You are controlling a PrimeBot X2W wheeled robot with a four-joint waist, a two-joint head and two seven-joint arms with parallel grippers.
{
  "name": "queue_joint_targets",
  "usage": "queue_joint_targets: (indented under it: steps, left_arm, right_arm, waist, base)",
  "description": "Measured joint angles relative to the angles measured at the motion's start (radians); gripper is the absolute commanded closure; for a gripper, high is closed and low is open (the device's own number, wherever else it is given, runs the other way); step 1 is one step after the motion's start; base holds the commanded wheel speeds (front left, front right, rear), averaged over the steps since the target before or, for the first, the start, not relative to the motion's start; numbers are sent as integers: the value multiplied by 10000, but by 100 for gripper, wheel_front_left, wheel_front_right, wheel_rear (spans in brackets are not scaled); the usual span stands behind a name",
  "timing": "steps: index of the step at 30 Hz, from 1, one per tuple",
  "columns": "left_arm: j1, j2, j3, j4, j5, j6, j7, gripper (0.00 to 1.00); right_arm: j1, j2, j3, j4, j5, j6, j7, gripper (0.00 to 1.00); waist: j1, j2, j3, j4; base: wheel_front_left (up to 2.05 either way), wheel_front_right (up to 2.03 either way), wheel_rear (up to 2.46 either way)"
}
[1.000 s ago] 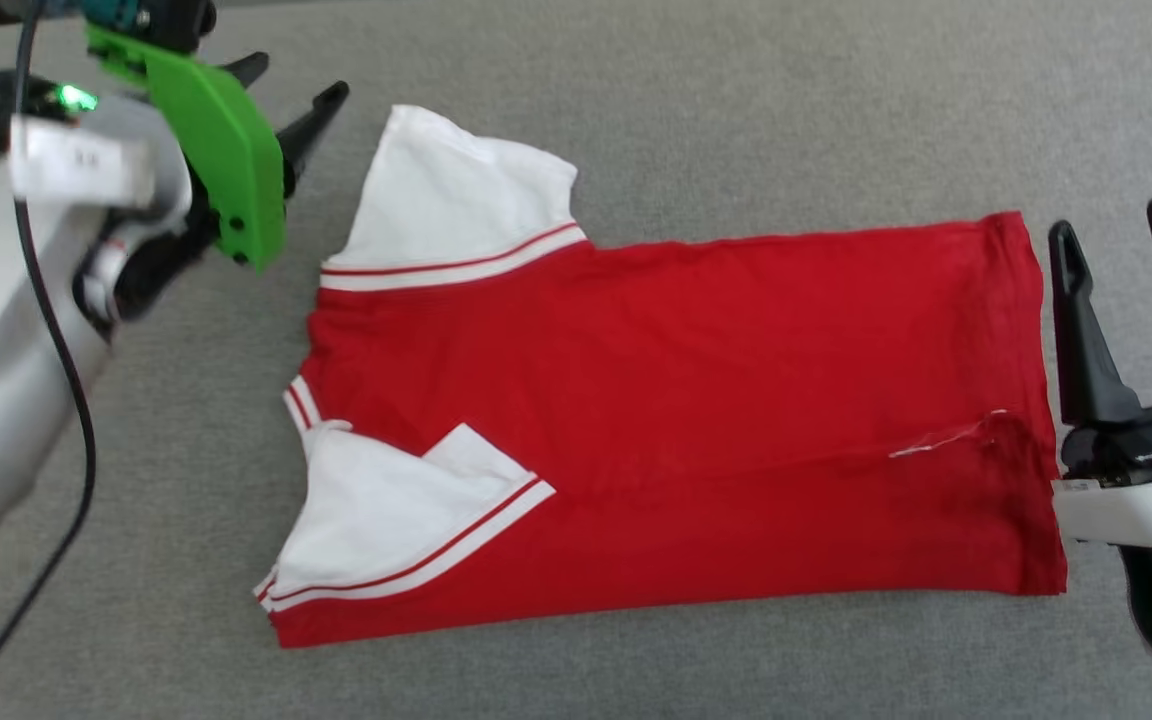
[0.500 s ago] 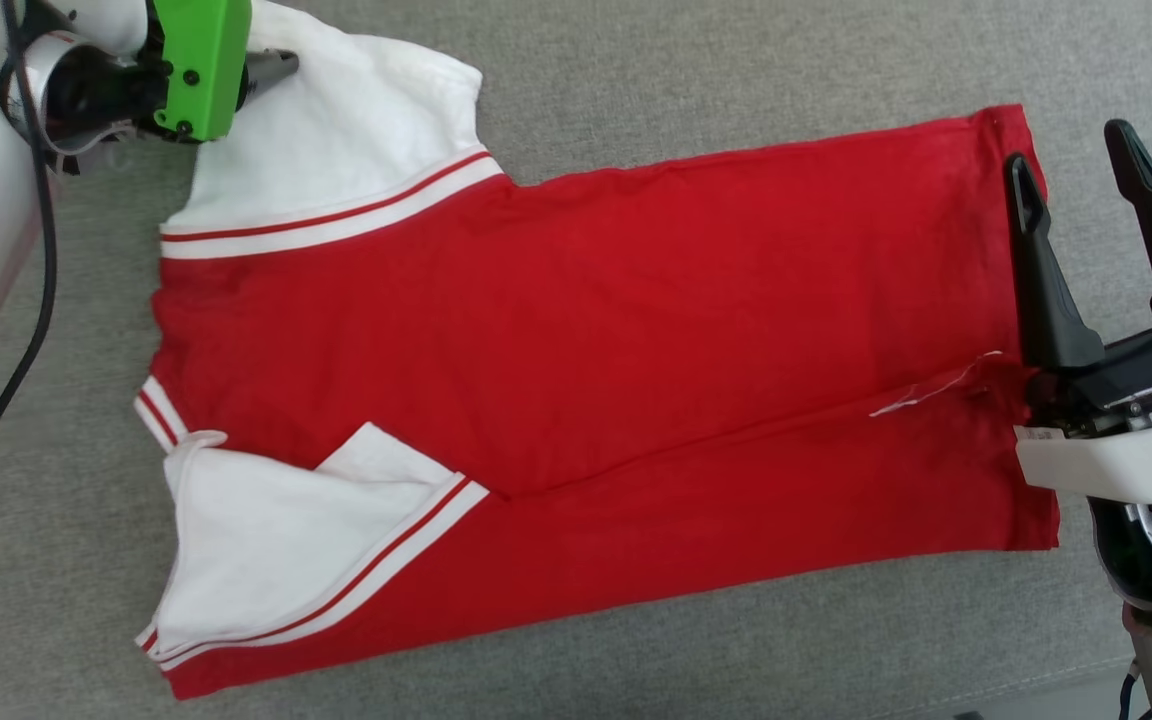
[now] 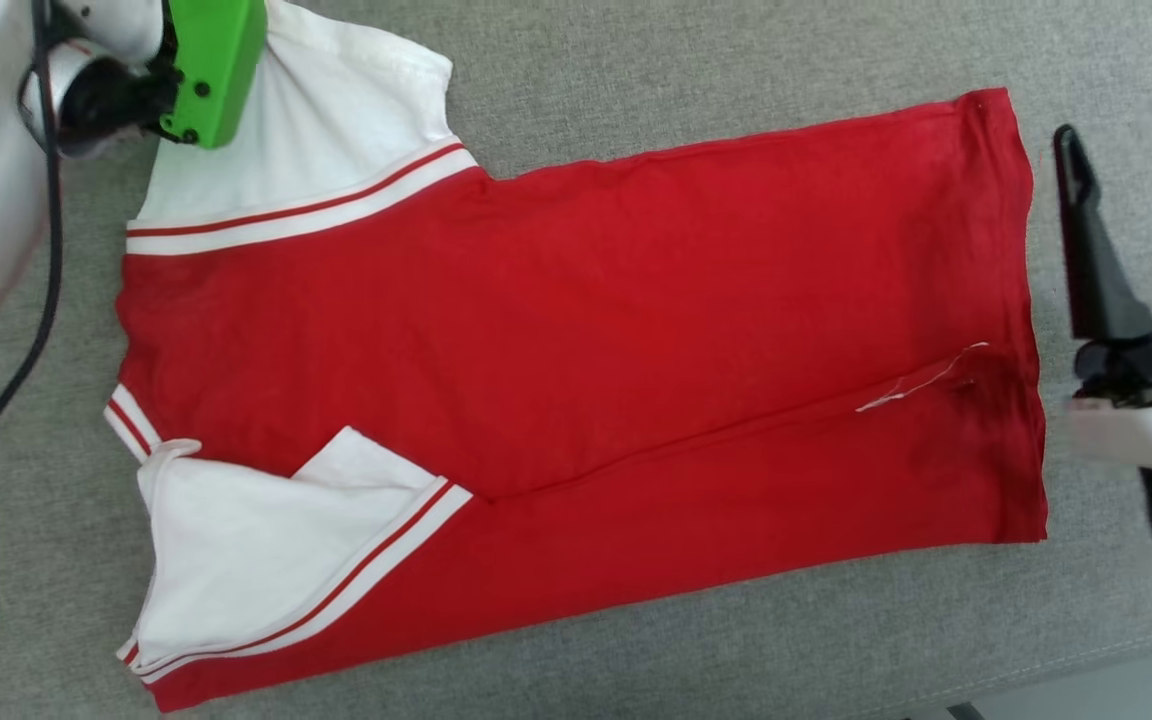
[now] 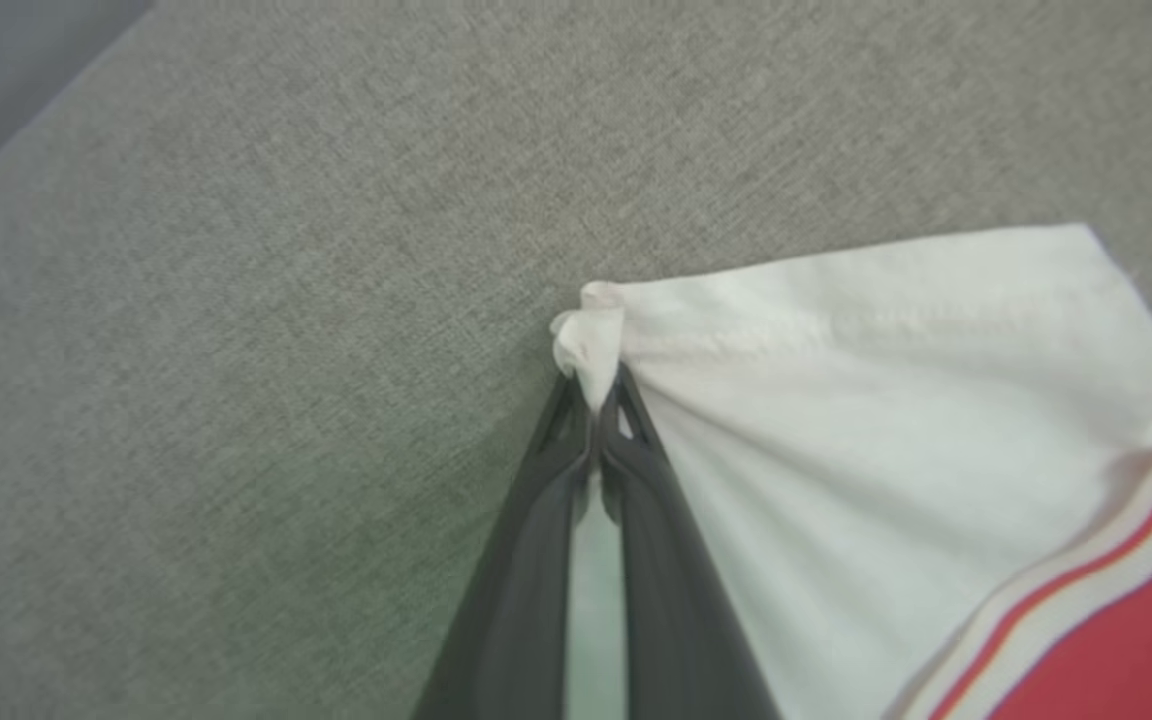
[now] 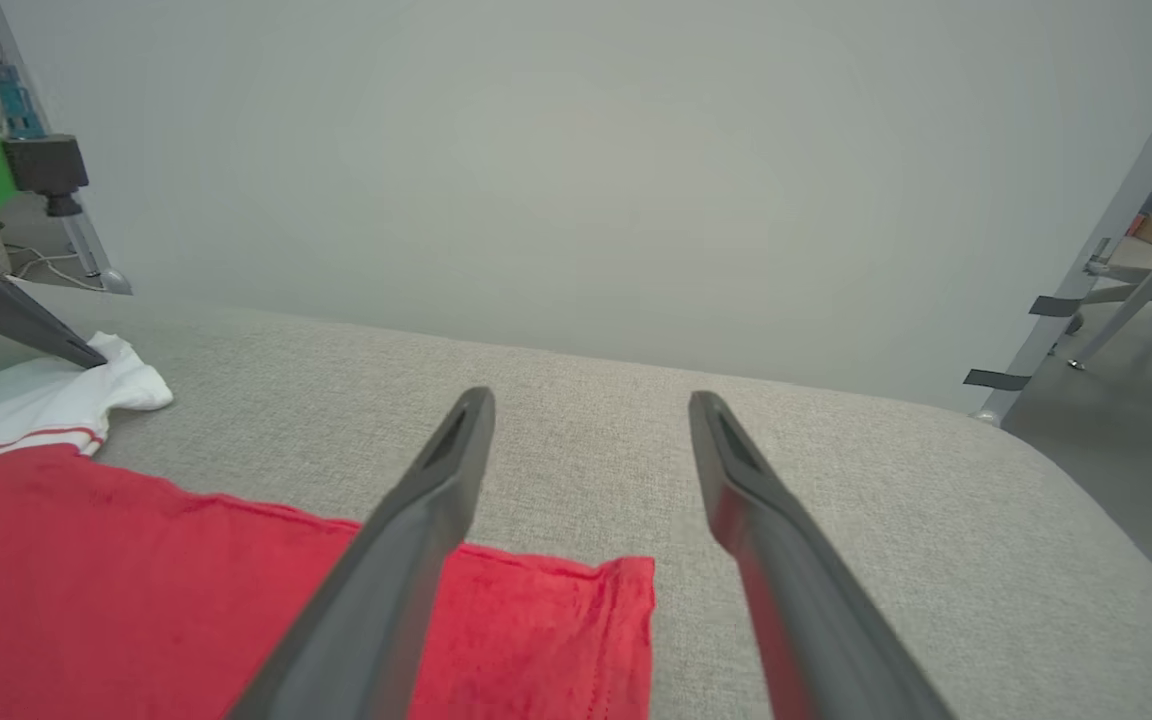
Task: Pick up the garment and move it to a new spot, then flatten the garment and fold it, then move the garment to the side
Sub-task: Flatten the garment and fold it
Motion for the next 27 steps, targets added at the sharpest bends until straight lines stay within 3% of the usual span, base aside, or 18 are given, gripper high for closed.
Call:
queue_joint_targets:
  steps: [4,7,13,16,20,27]
  left_arm:
    - [264,33,-445,-270,205,0,-809,100]
    - [431,52,-746,-546,286,0,-1453,100]
    - [560,-21,-1047,-1315,280,0,-2568,100]
    - [598,-29,-1129,-1645,259,0,-2943,100]
    - [594,-54,-1233,-1988,309,0,-3183,100]
    - [470,-161,-1302,-2359,675,0,-3455,100]
  right_arm:
    - [-476,-825,-96,65,33,0,713,0]
    - [-813,-1864,209,188,500,0,1916,0]
    - [-1650,-3950,1452,656,2443,0,5212,0]
    - [-2070,-4562,2002,1024,3235,0,6769,0]
    - [-2643,-4880,2604,1632,4004,0,8424,0]
    - [-3841,-4604,3269,3173,4077,0,9260,0]
  waist:
    - [1,0,-335,162]
    - [0,0,-603,331]
    - [0,0,-1019,862]
    - [0,0,-1140,1131]
    - [0,0,-1179,1479]
    - [1,0,-902,1917]
  base:
    - [0,0,0]
    - [0,0,0]
    - [0,0,0]
    - [0,0,0]
    - [0,0,0]
    - [0,0,0]
